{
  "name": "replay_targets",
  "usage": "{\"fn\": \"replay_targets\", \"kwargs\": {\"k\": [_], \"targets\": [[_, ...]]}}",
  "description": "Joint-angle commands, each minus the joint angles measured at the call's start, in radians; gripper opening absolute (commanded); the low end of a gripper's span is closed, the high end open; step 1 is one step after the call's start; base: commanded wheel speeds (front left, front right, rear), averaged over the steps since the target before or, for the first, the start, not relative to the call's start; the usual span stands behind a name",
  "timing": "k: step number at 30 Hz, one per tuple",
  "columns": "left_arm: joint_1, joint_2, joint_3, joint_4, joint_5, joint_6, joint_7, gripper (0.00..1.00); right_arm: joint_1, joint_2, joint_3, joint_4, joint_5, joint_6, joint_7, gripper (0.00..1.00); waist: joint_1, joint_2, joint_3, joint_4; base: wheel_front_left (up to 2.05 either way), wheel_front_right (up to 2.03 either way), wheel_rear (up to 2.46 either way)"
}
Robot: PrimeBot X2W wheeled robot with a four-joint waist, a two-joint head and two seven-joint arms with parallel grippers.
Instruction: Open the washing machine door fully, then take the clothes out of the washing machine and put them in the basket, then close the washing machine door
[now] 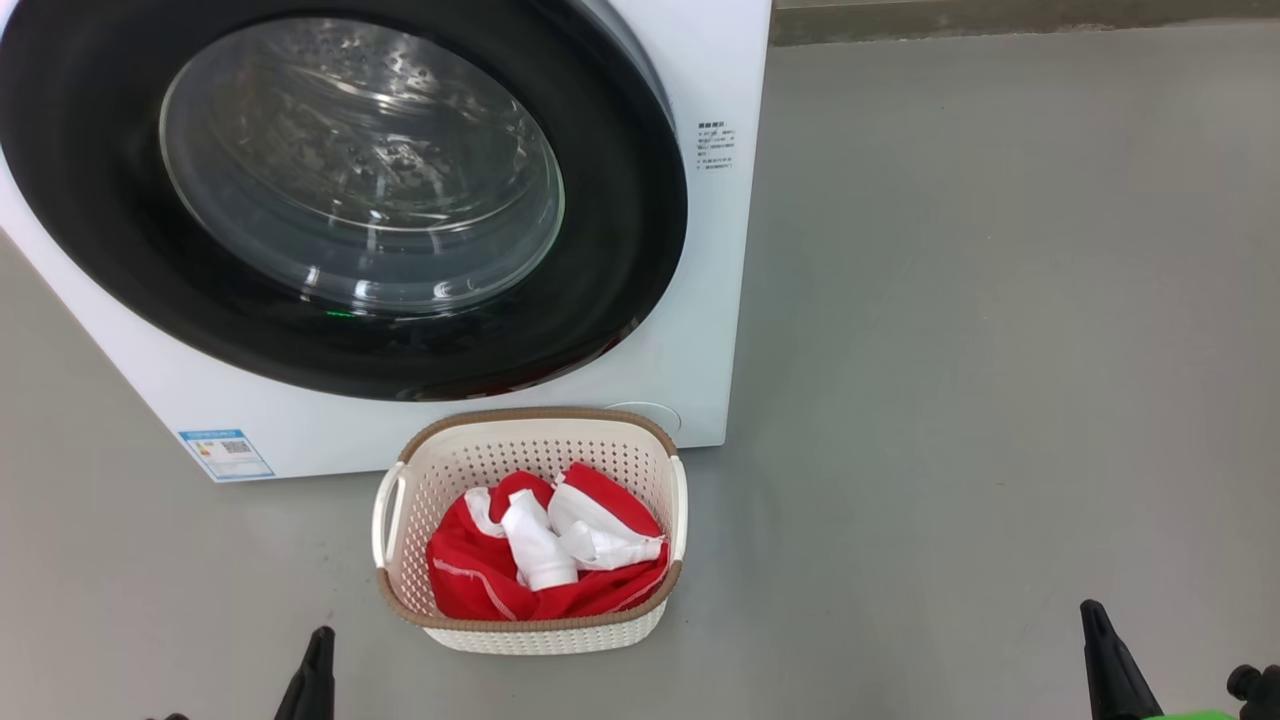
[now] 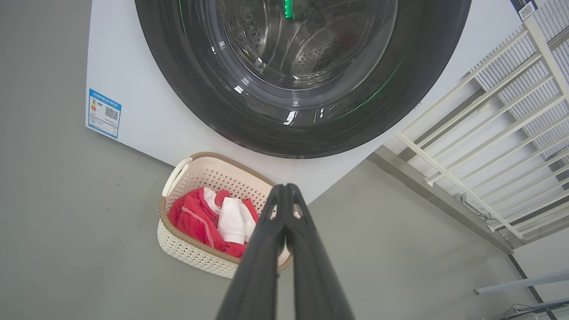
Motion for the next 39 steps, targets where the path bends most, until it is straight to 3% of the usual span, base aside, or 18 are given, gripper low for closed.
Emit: {"fn": "replay_targets", "kwargs": {"k": [1, 39], "targets": [[-0.042, 0.009, 0.022, -0.019, -0.024, -0.002, 0.006, 0.0, -0.047, -0.021, 0.006, -0.027, 0.028, 0.0, 0.005, 0.0, -0.0001, -0.0001, 0.0, -0.001, 0.0, 0.0, 0.0], [-0.101, -0.007, 0.058, -0.011, -0.409, -0.005, 0.115, 0.0, -0.135, -0.031, 0.024, -0.037, 0.42, -0.001, 0.117, 0.0, -0.0001, -0.0001, -0.01, -0.019, 0.0, 0.0, 0.0]]}}
